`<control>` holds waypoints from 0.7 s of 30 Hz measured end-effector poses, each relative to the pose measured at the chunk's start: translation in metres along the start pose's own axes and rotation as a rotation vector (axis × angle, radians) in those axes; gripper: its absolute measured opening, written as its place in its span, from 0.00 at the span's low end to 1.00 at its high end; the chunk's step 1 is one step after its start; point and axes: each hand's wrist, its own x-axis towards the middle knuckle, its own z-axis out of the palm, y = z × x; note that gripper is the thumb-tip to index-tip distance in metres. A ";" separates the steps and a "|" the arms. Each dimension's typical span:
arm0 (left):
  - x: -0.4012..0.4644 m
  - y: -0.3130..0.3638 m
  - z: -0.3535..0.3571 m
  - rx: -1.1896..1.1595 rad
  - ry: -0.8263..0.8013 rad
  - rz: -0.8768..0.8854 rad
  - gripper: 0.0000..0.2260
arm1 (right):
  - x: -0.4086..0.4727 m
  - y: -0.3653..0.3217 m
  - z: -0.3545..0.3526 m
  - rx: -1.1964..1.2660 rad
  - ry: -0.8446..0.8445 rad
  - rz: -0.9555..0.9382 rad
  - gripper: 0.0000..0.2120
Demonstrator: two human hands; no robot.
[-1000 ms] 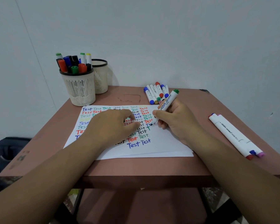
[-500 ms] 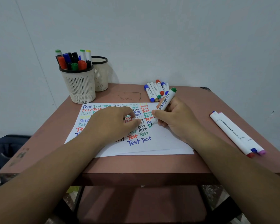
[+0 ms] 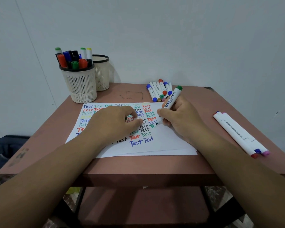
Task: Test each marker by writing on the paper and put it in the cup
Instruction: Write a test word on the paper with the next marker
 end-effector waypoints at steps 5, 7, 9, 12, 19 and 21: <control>0.000 0.000 0.000 -0.005 -0.001 -0.009 0.15 | 0.002 0.002 0.001 -0.003 0.004 0.012 0.10; 0.000 0.001 0.000 -0.006 0.000 -0.009 0.15 | 0.003 0.002 0.001 0.012 -0.004 0.019 0.10; 0.000 0.001 0.000 -0.006 -0.004 -0.011 0.15 | 0.003 0.002 0.001 0.005 -0.016 0.021 0.10; 0.000 0.002 -0.001 -0.007 -0.008 -0.012 0.14 | 0.003 0.003 0.000 -0.024 -0.014 0.014 0.09; 0.001 0.001 0.000 -0.012 0.000 -0.015 0.14 | 0.002 0.001 -0.001 -0.031 -0.017 0.021 0.09; 0.001 0.001 0.000 -0.017 -0.002 -0.020 0.14 | 0.001 0.002 -0.001 -0.021 -0.012 0.015 0.08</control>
